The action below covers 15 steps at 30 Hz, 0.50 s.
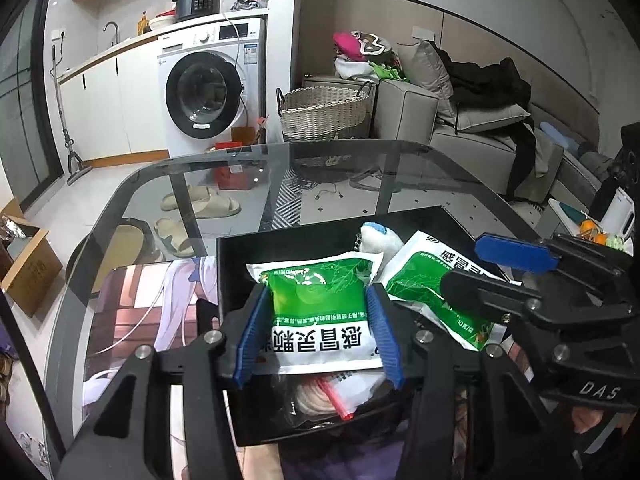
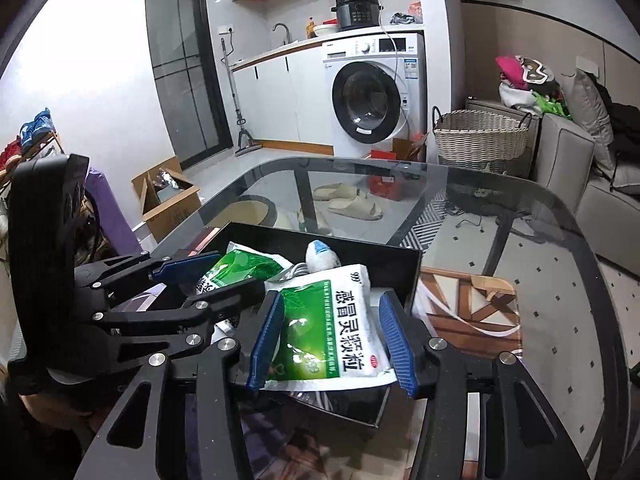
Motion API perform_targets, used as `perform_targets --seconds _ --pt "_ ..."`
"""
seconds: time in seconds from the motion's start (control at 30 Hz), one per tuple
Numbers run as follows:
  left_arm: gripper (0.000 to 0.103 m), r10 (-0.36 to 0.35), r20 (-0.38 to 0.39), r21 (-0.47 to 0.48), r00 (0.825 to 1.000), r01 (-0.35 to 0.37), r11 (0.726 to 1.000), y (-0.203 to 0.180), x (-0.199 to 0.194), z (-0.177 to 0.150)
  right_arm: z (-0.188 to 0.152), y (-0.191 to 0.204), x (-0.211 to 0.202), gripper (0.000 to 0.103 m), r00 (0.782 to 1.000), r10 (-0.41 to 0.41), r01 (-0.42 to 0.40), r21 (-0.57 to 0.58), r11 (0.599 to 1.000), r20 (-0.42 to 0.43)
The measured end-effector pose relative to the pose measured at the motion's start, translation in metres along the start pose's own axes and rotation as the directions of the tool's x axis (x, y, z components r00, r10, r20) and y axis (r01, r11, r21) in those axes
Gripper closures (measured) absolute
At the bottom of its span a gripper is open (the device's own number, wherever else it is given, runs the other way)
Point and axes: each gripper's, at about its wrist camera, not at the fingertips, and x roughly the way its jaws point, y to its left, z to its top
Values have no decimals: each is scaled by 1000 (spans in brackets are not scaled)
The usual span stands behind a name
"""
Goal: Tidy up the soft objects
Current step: 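Carry both green packets over the black box, then open both grippers to drop the green packets into the box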
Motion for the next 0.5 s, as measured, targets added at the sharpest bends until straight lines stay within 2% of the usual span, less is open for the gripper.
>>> perform_targets --seconds 0.1,0.17,0.23,0.3,0.37,0.4,0.47,0.5 --pt "46 -8 1 0 1000 8 1000 -3 -2 -2 -1 -3 -4 45 1000 -5 5 9 1000 3" --pt "38 -23 6 -4 1000 23 1000 -3 -3 -2 -1 -5 -9 33 1000 -4 4 13 1000 15" --pt "35 -27 24 -9 999 28 1000 -3 -9 -4 -2 -6 -16 25 999 -1 0 17 1000 33" --pt "25 -31 44 -15 999 32 999 -2 -16 -6 -4 -7 -24 24 999 1 -2 25 1000 54" --pt "17 -38 75 -36 996 41 999 2 -26 -7 -5 -9 -32 17 998 6 -8 33 999 68" --pt "15 -33 84 -46 996 36 998 4 -29 -8 -7 -10 -35 16 997 9 -12 37 999 74" --pt "3 -7 104 -71 995 14 997 9 -37 -10 -10 -12 -40 12 996 14 -18 46 999 83" --pt "2 3 113 -80 994 7 997 11 -40 -12 -11 -12 -42 11 996 14 -18 46 999 85"
